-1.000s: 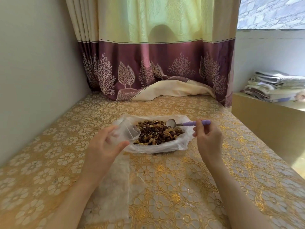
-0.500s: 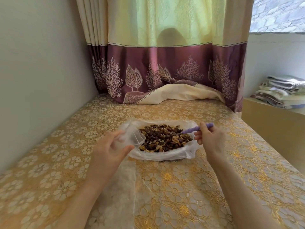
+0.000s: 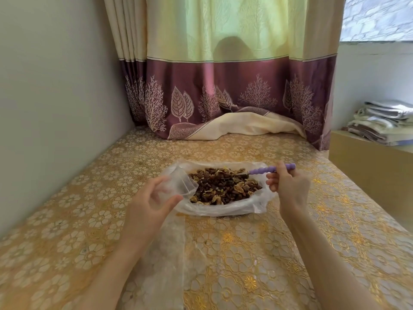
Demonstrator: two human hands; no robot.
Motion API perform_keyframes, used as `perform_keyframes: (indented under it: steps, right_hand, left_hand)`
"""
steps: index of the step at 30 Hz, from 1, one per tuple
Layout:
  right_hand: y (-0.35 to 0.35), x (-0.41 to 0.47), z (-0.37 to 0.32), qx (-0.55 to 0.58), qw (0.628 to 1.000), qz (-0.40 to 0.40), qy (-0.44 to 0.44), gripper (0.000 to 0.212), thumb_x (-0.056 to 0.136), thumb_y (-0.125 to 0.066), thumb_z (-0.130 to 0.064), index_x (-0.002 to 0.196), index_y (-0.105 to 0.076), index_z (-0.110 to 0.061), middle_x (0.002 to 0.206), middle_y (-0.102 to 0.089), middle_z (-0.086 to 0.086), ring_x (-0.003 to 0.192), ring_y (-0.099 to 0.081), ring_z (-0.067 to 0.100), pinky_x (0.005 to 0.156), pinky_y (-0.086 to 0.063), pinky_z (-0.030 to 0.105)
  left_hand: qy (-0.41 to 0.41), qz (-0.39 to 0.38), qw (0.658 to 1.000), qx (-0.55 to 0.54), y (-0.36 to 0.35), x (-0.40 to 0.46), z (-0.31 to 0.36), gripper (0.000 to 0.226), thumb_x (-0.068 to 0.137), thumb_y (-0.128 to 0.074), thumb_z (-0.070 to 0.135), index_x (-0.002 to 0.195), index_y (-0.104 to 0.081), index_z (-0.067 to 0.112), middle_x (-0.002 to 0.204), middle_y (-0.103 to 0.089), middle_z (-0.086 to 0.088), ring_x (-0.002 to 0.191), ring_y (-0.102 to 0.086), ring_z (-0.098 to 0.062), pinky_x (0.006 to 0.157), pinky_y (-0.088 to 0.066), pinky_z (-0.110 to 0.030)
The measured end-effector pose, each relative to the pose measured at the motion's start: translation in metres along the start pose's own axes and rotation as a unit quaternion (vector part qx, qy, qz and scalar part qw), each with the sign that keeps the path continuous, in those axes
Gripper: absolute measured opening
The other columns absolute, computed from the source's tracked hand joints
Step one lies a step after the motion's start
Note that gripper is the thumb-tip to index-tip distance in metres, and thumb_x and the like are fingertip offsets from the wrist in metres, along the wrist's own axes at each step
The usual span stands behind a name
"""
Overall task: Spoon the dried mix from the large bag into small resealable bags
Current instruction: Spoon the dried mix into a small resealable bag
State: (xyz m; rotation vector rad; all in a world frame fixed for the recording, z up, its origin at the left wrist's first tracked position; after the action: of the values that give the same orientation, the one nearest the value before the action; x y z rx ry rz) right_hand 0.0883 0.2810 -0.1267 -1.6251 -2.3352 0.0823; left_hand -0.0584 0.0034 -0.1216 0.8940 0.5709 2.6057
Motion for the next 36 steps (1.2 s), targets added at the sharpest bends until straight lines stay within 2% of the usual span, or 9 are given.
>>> perform_keyframes:
  steps: [5,9,14,17,21,23,28,32,36]
  right_hand:
    - [-0.009,-0.007,-0.012,0.04,0.999,-0.009,-0.011,0.032,0.098,-0.05,-0.017,0.07,-0.061,-0.006,0.048,-0.059,-0.004,0.04,-0.049,0.003,0.039,-0.038,0.014]
    - [-0.028,-0.016,-0.029,0.073,0.996,-0.052,-0.012,0.033,0.098,-0.049,-0.016,0.07,-0.061,-0.006,0.054,-0.062,0.002,0.044,-0.049,0.007,0.04,-0.037,0.017]
    - [-0.056,-0.034,-0.05,0.094,0.988,-0.123,-0.006,0.032,0.098,-0.05,-0.016,0.071,-0.063,-0.004,0.065,-0.064,0.012,0.046,-0.048,0.008,0.04,-0.036,0.016]
    - [-0.075,-0.05,-0.062,0.093,0.978,-0.185,0.022,0.031,0.098,-0.05,-0.016,0.072,-0.062,-0.003,0.065,-0.07,0.01,0.047,-0.048,0.008,0.041,-0.037,0.016]
    - [-0.099,-0.073,-0.081,0.068,0.956,-0.27,0.093,0.031,0.098,-0.049,-0.015,0.075,-0.061,0.004,0.069,-0.072,0.009,0.05,-0.049,0.01,0.044,-0.04,0.018]
    - [-0.108,-0.082,-0.091,0.051,0.942,-0.302,0.139,0.03,0.098,-0.049,-0.012,0.079,-0.059,0.008,0.067,-0.072,0.004,0.05,-0.05,0.011,0.044,-0.041,0.02]
    - [-0.116,-0.094,-0.103,0.043,0.912,-0.36,0.189,0.022,0.099,-0.047,-0.01,0.081,-0.057,-0.004,0.08,-0.074,0.012,0.056,-0.05,0.019,0.048,-0.041,0.023]
    - [-0.108,-0.088,-0.101,0.063,0.918,-0.344,0.185,0.021,0.099,-0.045,-0.009,0.087,-0.054,0.006,0.081,-0.074,0.011,0.058,-0.049,0.019,0.049,-0.041,0.024]
    - [-0.081,-0.065,-0.093,0.097,0.959,-0.222,0.145,0.022,0.098,-0.049,-0.013,0.081,-0.058,-0.003,0.063,-0.069,-0.004,0.053,-0.05,0.01,0.047,-0.042,0.018]
  left_hand:
    - [0.023,-0.004,0.999,-0.027,-0.001,0.0,-0.002,0.053,0.067,-0.061,0.059,0.115,-0.047,0.041,0.106,-0.048,0.033,0.098,-0.045,0.014,0.079,-0.036,-0.013]
    - [0.041,-0.007,0.998,-0.056,-0.002,-0.001,-0.002,0.052,0.067,-0.061,0.058,0.114,-0.047,0.04,0.112,-0.059,0.016,0.101,-0.055,0.0,0.084,-0.042,-0.019]
    - [0.077,0.006,0.992,-0.103,0.002,0.0,-0.006,0.046,0.065,-0.061,0.061,0.107,-0.046,0.049,0.1,-0.063,0.021,0.091,-0.058,0.008,0.073,-0.042,-0.014]
    - [0.106,0.033,0.98,-0.165,0.007,0.003,-0.011,0.054,0.063,-0.066,0.057,0.113,-0.052,0.04,0.096,-0.067,0.02,0.089,-0.061,0.009,0.076,-0.046,-0.018]
    - [0.115,0.04,0.967,-0.226,0.01,0.003,-0.011,0.048,0.06,-0.068,0.055,0.105,-0.057,0.042,0.102,-0.067,0.023,0.095,-0.062,0.005,0.083,-0.049,-0.025]
    - [0.119,0.044,0.961,-0.247,0.012,0.002,-0.011,0.06,0.059,-0.071,0.053,0.114,-0.058,0.032,0.107,-0.067,0.016,0.099,-0.063,-0.001,0.088,-0.05,-0.03]
    - [0.117,0.06,0.963,-0.237,0.018,0.002,-0.008,0.067,0.064,-0.07,0.051,0.124,-0.052,0.026,0.09,-0.069,0.004,0.071,-0.065,-0.006,0.065,-0.053,-0.026]
    - [0.111,0.059,0.966,-0.225,0.019,0.001,-0.004,0.072,0.067,-0.066,0.052,0.13,-0.048,0.022,0.11,-0.066,0.008,0.099,-0.064,-0.01,0.088,-0.053,-0.039]
    - [0.112,0.061,0.963,-0.236,0.021,0.001,-0.003,0.071,0.068,-0.065,0.054,0.129,-0.05,0.021,0.118,-0.063,0.008,0.108,-0.06,-0.01,0.095,-0.048,-0.041]
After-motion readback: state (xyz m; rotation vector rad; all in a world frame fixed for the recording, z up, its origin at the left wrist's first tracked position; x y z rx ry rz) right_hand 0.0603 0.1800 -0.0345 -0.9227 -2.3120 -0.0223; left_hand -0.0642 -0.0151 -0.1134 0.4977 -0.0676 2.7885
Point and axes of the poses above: each hand's wrist, its own x-axis towards the middle knuckle, its own y-axis out of the back of the hand, z = x × y, the point moved 7 cm from there along x, towards the middle knuckle
